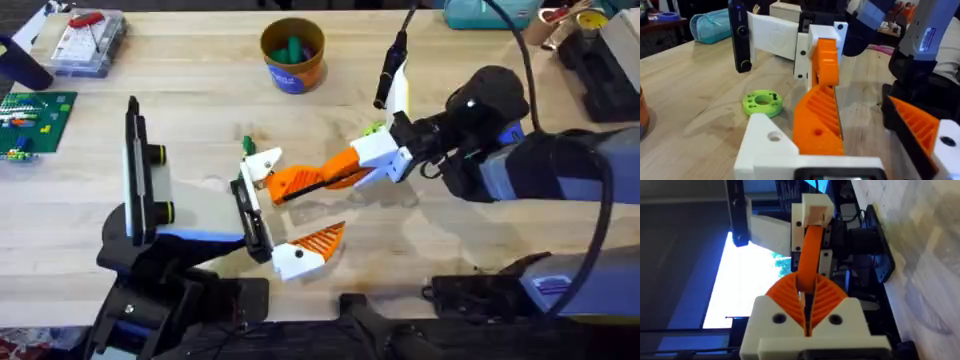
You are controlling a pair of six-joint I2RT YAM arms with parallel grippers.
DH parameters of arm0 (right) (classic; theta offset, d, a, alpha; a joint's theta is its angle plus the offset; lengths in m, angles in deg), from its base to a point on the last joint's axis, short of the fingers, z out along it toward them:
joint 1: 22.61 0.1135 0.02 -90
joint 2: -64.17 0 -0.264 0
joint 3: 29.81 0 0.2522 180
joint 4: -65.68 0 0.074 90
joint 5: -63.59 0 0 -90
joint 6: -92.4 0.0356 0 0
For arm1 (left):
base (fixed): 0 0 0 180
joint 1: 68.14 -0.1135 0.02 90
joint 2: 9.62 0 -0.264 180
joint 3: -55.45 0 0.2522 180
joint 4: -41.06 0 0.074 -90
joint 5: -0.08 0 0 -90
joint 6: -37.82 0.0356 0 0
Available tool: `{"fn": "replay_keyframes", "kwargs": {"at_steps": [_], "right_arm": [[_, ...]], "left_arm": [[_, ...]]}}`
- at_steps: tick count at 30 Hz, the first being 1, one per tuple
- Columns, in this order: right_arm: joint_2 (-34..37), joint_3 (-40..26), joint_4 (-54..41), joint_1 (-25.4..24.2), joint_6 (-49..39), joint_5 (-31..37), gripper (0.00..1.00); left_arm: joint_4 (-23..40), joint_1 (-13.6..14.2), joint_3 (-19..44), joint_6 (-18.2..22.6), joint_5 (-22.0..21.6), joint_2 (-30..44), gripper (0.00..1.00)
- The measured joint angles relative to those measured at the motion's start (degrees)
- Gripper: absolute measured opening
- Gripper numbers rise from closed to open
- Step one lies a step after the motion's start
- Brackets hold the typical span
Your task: Pick up the gripper from the table and insert it into the empty holder that is missing its gripper. Then pick up a screw, insert it into the mounting hole, and use the screwdriver to tighten it. Finally, clean up the table by picking up the vegetable and placing it into the bucket.
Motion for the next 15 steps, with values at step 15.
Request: {"fn": "replay_keyframes", "kwargs": {"at_steps": [15], "right_arm": [[0.01, -0.02, 1.83, 0.00, 1.46, 1.75, 0.026]], "left_arm": [[-0.04, 0.00, 0.00, 0.02, -0.04, 0.00, 0.994]]}}
